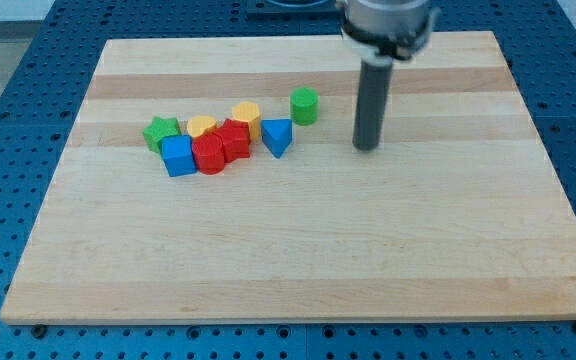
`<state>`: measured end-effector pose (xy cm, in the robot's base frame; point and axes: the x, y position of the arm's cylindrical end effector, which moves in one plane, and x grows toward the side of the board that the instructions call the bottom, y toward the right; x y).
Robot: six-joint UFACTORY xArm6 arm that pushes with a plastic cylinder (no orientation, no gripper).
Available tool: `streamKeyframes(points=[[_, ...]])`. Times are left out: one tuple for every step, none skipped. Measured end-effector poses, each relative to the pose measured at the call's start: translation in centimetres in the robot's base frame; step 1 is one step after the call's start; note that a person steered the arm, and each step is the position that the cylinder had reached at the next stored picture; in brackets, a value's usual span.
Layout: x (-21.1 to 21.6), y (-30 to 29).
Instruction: Slightly push the blue triangle towards the top of the board
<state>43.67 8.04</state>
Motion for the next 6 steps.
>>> streamKeyframes(points=[[4.8,-4.8],[6.2,-8.5],[6.2,-12.4],[5.1,-12.4],[2.5,-12.4],[2.5,-12.4]])
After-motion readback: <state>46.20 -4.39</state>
